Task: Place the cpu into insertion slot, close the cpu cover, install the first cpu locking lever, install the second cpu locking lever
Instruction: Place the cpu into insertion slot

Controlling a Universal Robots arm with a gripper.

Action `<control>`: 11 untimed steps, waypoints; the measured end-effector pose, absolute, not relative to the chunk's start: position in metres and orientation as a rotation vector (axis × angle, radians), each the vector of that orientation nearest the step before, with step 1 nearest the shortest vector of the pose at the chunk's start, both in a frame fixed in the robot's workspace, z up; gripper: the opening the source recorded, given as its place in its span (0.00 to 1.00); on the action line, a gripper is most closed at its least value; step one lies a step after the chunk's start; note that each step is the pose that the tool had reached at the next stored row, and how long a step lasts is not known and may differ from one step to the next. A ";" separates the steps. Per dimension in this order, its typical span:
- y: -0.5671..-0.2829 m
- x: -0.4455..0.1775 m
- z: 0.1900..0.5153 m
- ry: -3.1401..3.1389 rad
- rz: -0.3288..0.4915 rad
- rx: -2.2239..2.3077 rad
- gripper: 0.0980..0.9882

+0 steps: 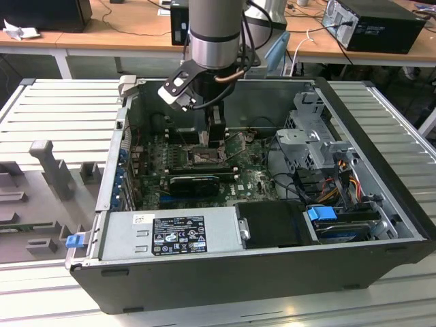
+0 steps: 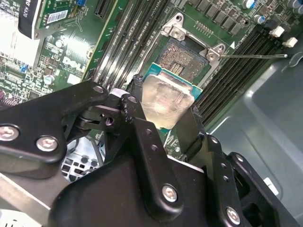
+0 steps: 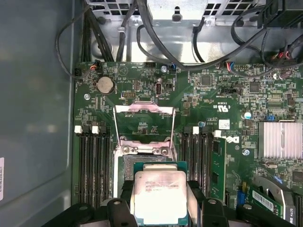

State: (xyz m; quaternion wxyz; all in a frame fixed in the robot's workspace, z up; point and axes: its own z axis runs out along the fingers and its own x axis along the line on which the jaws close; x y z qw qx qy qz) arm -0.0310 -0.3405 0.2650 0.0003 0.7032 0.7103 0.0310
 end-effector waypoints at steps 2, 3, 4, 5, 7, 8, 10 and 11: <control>-0.341 -0.031 0.263 2.236 0.097 2.204 0.48; -0.341 -0.031 0.262 2.238 0.097 2.203 0.48; -0.341 -0.031 0.262 2.239 0.096 2.202 0.48; -0.341 -0.031 0.262 2.239 0.096 2.202 0.48; -0.340 -0.031 0.261 2.239 0.097 2.202 0.48; -0.341 -0.031 0.258 2.239 0.097 2.202 0.48; -0.340 -0.032 0.254 2.239 0.097 2.201 0.48; -0.340 -0.033 0.252 2.238 0.096 2.203 0.48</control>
